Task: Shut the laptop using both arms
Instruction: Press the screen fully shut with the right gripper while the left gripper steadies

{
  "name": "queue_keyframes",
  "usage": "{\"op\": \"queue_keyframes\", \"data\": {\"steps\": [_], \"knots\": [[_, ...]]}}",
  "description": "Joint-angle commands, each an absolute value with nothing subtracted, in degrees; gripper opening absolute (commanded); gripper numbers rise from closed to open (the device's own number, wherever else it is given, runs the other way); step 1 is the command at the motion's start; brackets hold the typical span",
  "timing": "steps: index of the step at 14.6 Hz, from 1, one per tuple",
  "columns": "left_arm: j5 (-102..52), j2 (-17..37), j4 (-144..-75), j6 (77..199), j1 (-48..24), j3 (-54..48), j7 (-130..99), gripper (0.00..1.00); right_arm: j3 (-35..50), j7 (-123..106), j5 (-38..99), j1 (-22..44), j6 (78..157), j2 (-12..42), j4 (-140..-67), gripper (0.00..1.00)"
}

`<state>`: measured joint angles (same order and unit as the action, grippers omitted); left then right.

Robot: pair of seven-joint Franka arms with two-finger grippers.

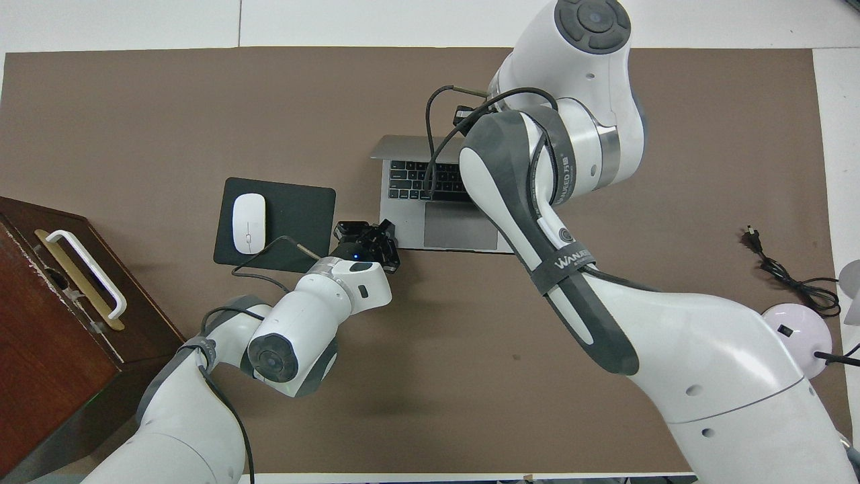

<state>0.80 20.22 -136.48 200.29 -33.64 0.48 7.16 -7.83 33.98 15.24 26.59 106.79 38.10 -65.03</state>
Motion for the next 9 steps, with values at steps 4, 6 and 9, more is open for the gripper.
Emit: {"op": "queue_keyframes", "data": {"steps": [4, 6, 9], "knots": [[1.49, 23.82, -135.62, 200.74, -35.51, 1.32, 7.12, 0.0, -7.03, 36.73, 19.6, 26.02, 105.03, 37.97, -68.55, 0.0], [1.49, 23.82, -135.7, 200.74, -35.51, 1.32, 7.64, 0.0, -7.03, 37.79, 19.6, 26.19, 105.03, 38.14, -69.95, 0.0], [1.49, 23.82, -135.62, 200.74, -35.51, 1.32, 8.0, 0.0, -6.94, 38.14, 19.69, 26.37, 105.03, 38.23, -71.98, 0.0]]}}
